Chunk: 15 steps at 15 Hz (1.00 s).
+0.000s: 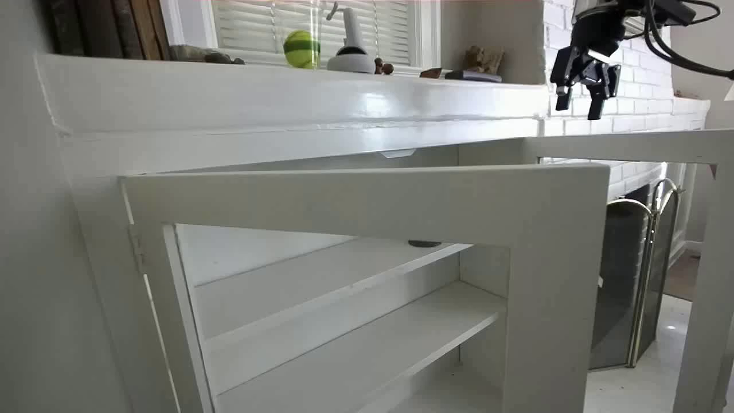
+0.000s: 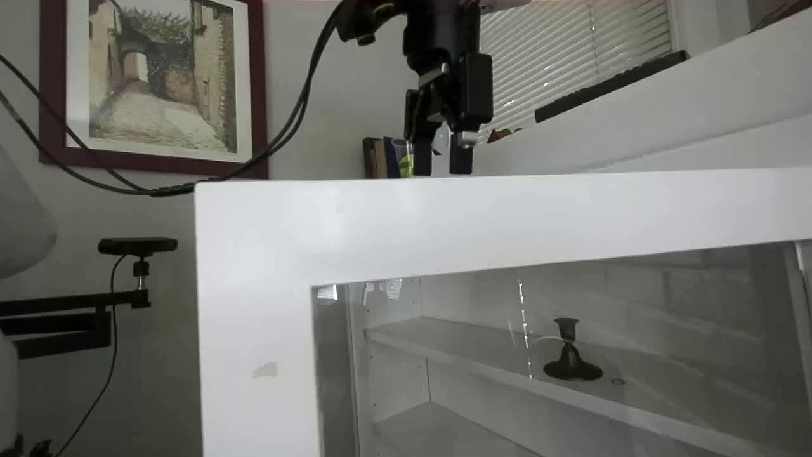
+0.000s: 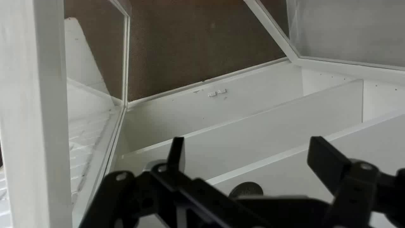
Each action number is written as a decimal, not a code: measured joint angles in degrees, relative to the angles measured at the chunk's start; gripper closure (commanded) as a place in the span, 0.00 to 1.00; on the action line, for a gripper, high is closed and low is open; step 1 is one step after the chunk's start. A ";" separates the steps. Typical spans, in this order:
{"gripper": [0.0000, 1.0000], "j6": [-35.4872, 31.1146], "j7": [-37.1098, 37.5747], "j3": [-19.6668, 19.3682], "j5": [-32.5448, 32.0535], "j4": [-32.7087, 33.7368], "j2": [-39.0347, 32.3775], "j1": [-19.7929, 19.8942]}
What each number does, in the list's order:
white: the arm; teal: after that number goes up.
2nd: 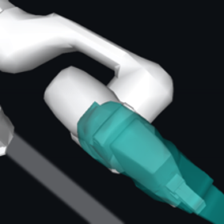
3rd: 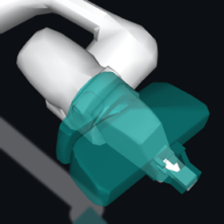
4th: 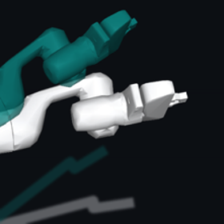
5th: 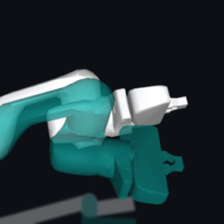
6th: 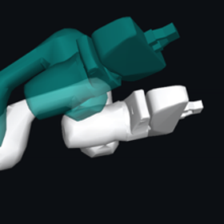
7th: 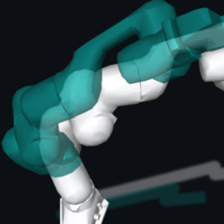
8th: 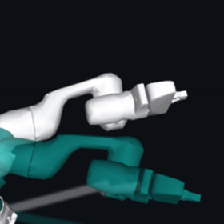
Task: Close the left cabinet door
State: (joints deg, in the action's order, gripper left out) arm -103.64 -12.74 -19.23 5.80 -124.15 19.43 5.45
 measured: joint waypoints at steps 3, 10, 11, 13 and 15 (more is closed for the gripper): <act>0.00 0.00 0.00 0.00 0.00 0.00 0.00 0.00; 0.00 -0.16 0.79 1.54 -0.34 0.07 0.01 0.89; 0.00 -0.17 2.09 2.75 -0.38 0.20 0.05 1.19; 0.00 -0.06 6.33 5.80 -0.38 0.63 0.24 1.22; 0.00 0.48 11.85 9.55 0.06 1.01 0.66 0.82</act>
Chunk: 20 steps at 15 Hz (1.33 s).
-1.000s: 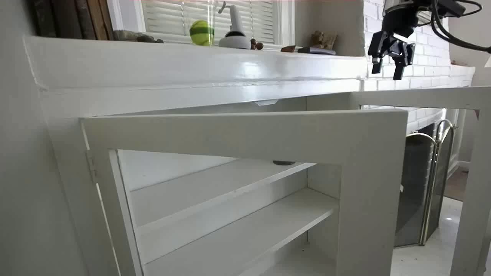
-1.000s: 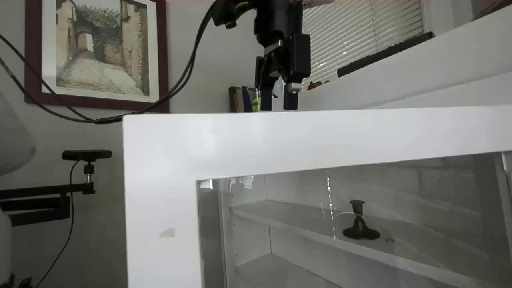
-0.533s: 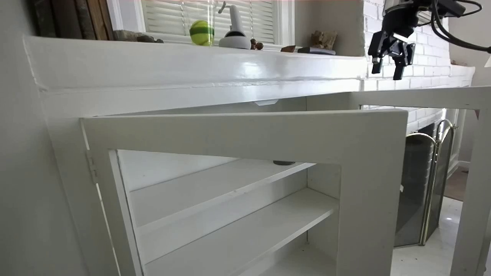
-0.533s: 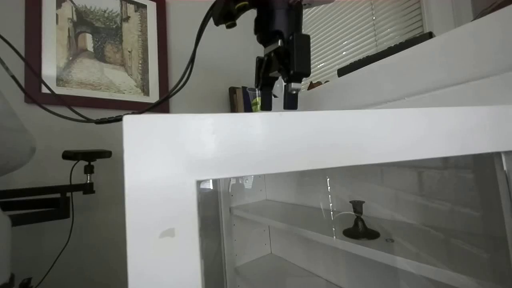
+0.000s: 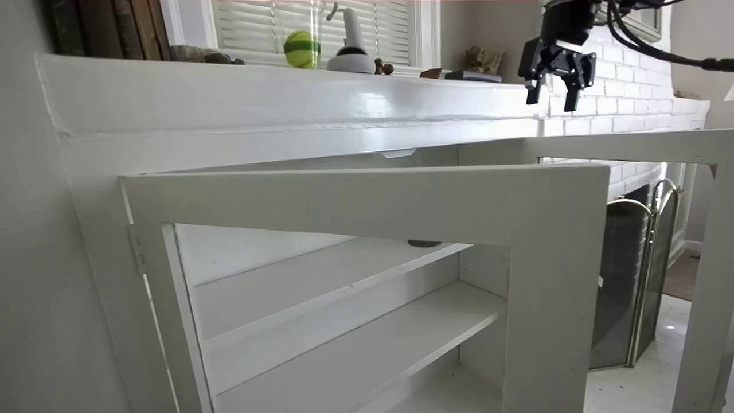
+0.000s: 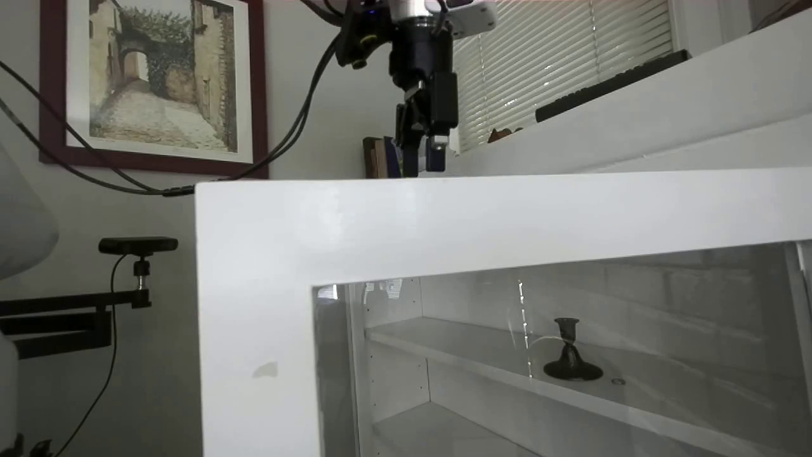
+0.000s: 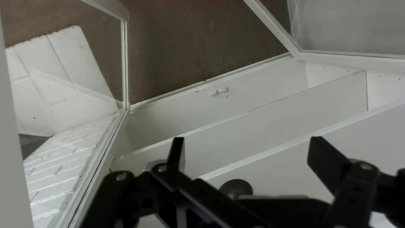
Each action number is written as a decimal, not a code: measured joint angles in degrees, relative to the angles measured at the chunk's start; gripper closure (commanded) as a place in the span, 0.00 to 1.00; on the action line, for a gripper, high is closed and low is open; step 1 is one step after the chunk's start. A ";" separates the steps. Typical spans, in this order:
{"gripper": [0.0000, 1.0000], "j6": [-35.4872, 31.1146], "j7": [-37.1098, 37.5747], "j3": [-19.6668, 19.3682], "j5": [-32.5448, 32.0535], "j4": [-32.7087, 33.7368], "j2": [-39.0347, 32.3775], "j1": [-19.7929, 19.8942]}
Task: Close the left cabinet door
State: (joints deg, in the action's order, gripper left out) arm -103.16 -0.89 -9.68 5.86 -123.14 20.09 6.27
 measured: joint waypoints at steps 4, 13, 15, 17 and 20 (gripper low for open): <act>0.00 1.13 10.94 6.90 3.63 1.77 0.53 -2.67; 0.00 6.58 26.47 15.87 14.28 9.03 -2.61 -8.85; 0.00 9.42 28.05 16.71 17.28 10.88 -4.35 -9.96; 0.00 12.11 29.56 17.29 20.19 12.70 -6.20 -10.76; 0.00 16.79 32.07 17.83 23.29 15.53 -8.73 -11.49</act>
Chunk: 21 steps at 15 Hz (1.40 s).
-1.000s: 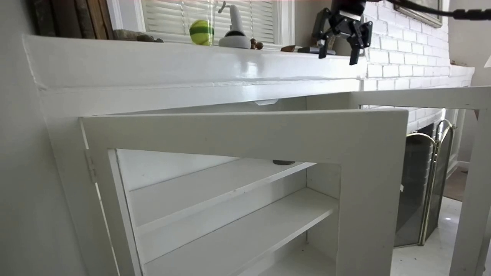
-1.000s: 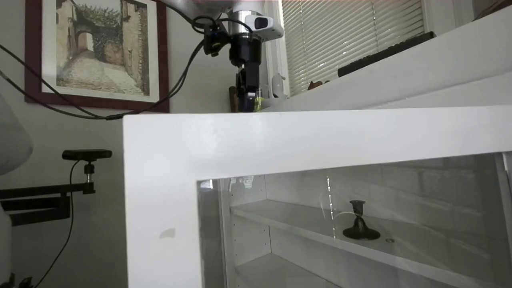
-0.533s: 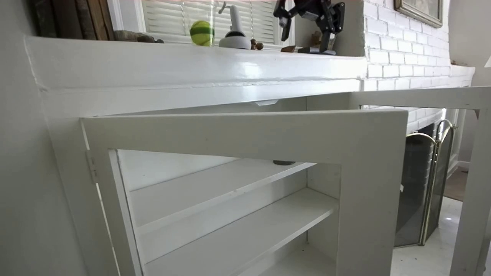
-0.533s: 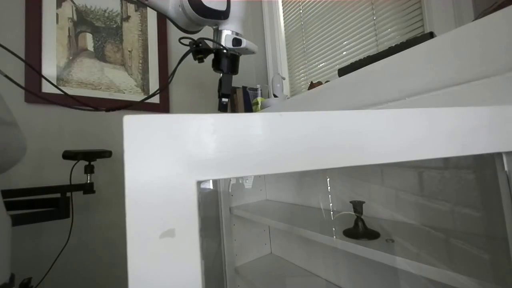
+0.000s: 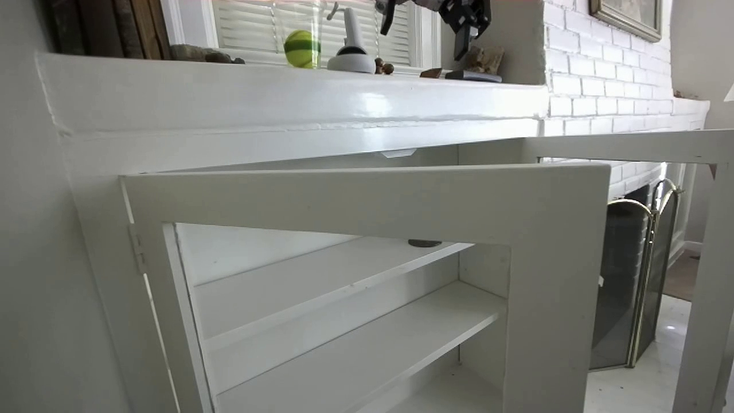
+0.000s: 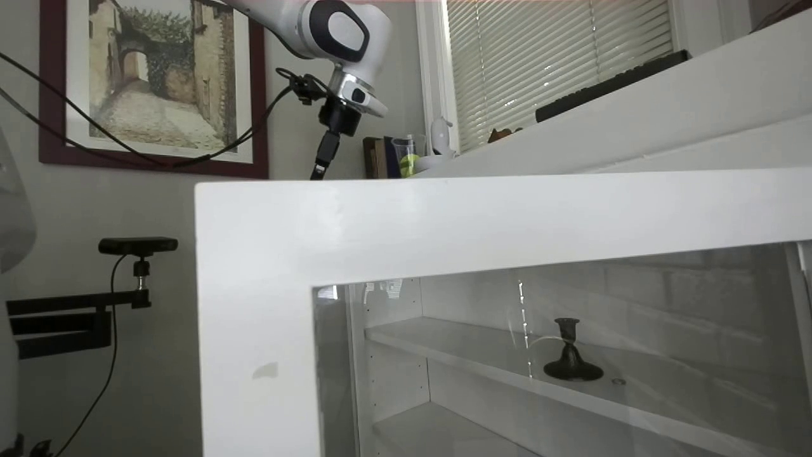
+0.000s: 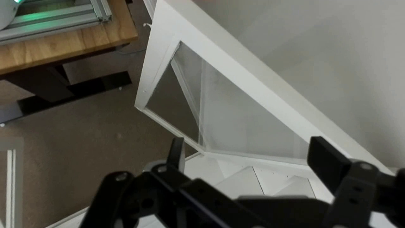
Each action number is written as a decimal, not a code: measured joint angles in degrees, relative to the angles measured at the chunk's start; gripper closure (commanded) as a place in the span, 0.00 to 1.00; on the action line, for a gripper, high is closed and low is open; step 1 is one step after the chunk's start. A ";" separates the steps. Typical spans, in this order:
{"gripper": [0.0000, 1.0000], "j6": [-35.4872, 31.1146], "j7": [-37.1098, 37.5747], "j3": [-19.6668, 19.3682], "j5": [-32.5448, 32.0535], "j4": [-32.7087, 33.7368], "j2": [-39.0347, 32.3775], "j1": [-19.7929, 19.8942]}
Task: Close the left cabinet door
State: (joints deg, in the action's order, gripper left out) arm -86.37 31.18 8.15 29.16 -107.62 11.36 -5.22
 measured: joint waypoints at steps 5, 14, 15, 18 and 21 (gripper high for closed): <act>0.00 1.68 0.03 -0.14 0.42 1.50 -1.00 -0.05; 0.00 0.74 2.75 3.07 8.10 3.09 -6.08 -2.87; 0.00 0.70 3.80 3.62 9.55 3.48 -6.94 -3.49; 0.00 0.26 6.52 5.25 13.20 4.99 -10.14 -5.52; 0.00 -0.39 8.20 6.24 13.61 6.84 -14.11 -7.31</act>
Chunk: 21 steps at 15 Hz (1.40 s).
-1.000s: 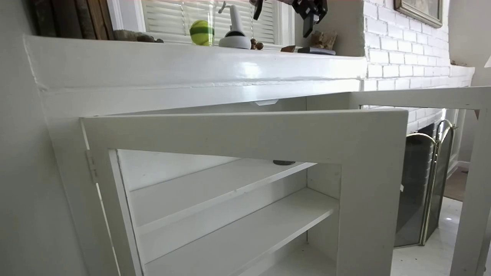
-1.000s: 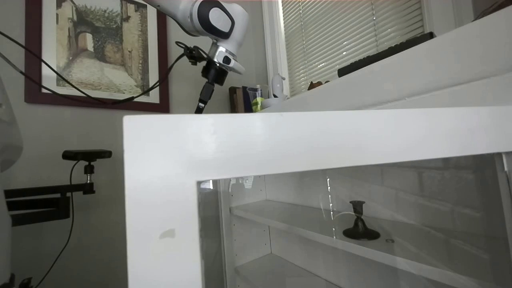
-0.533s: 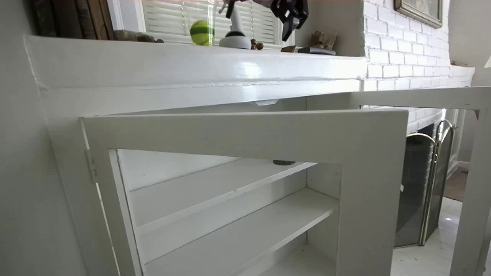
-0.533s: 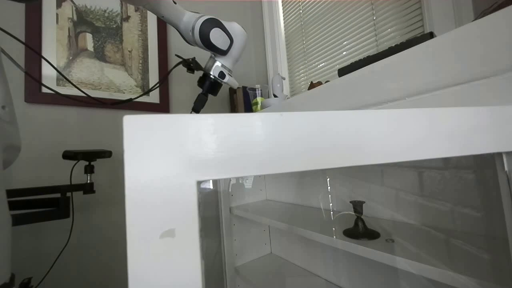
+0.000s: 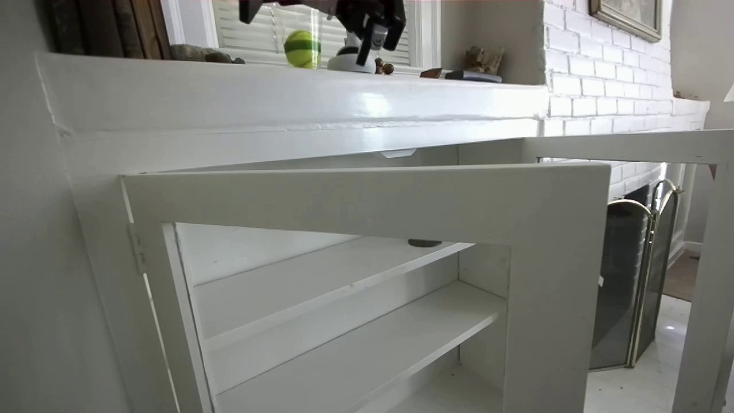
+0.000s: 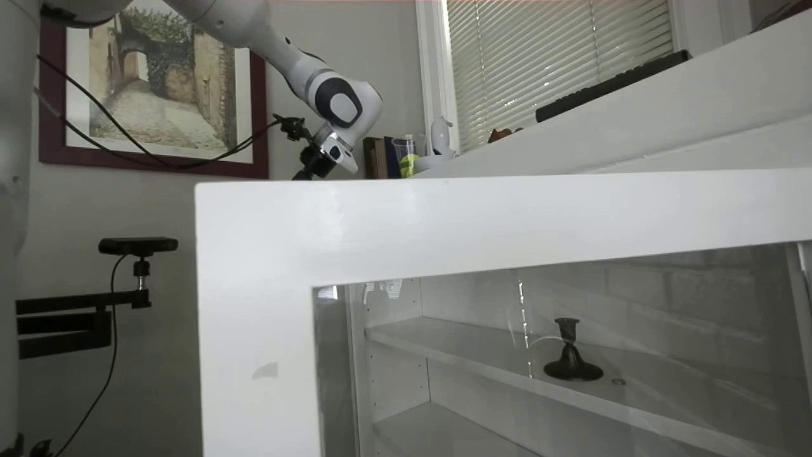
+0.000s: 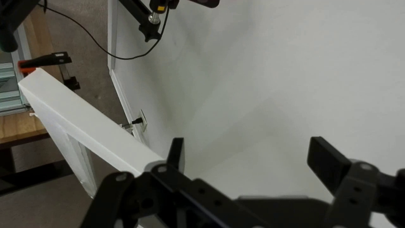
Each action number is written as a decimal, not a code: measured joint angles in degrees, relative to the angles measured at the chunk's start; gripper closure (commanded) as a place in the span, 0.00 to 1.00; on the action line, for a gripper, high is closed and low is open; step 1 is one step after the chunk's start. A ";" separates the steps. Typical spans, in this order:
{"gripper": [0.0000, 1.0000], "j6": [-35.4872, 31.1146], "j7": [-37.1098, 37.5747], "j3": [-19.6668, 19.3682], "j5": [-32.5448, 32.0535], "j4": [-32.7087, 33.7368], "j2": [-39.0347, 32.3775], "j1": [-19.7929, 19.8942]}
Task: Close the left cabinet door
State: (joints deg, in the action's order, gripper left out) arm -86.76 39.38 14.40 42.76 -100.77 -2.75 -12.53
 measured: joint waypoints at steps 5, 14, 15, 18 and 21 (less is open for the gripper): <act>0.00 -0.48 3.19 0.08 -0.16 2.71 -6.19 -1.64; 0.00 0.03 7.26 -0.19 -0.49 5.78 -10.08 -2.46; 0.00 0.03 7.26 -0.21 -0.49 5.78 -10.08 -2.46; 0.00 0.03 7.41 -0.22 -0.46 5.78 -10.13 -2.48; 0.00 0.00 9.57 -0.22 -0.36 5.73 -10.71 -2.86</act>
State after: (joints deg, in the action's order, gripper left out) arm -86.76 48.95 14.18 42.40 -95.05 -13.46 -15.40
